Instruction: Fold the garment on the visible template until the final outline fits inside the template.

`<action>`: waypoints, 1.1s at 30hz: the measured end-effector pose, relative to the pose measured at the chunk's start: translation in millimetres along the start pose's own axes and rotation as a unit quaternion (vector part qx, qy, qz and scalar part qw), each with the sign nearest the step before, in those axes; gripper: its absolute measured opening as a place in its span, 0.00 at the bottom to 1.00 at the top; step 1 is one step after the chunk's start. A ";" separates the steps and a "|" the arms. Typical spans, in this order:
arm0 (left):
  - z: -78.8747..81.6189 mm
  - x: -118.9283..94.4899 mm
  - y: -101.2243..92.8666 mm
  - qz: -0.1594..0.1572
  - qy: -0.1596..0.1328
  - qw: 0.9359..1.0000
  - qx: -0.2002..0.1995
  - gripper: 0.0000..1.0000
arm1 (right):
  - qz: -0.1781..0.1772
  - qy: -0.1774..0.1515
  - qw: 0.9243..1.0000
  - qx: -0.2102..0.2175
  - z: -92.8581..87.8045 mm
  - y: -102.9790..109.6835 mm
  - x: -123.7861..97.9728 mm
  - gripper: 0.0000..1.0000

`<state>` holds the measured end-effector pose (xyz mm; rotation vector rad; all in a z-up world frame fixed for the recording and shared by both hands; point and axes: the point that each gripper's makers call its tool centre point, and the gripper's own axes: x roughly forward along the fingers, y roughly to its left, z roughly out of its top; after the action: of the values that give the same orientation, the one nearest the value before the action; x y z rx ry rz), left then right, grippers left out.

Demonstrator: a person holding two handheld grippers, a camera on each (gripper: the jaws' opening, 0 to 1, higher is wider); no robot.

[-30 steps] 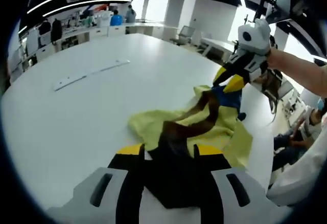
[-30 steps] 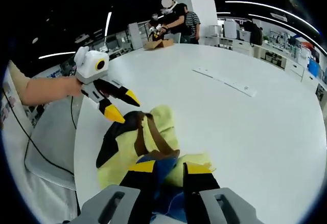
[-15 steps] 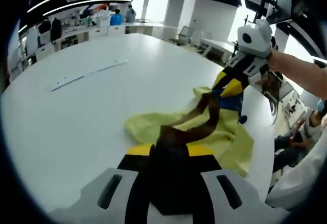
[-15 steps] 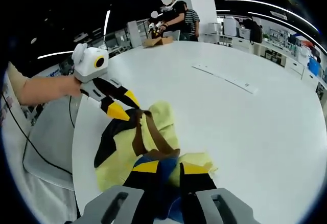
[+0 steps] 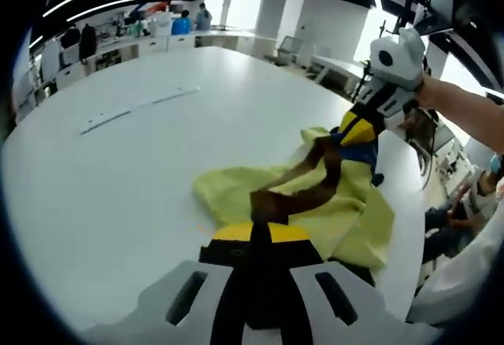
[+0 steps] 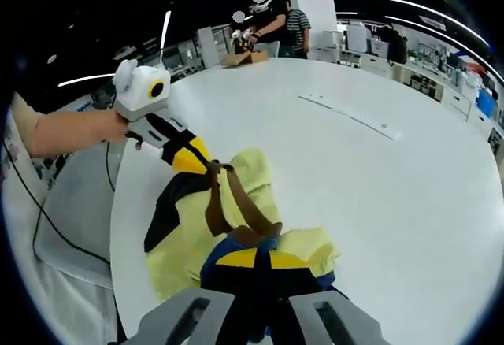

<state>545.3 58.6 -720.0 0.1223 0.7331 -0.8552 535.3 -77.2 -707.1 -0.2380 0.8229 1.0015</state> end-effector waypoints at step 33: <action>72.8 -56.8 5.4 0.079 -0.130 0.986 0.074 0.00 | -0.041 -0.133 0.990 0.005 55.4 -3.0 -51.4 0.00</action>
<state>564.0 71.1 -630.3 0.1938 0.4085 -0.7562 551.4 -82.9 -633.4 -0.1245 0.5712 0.9286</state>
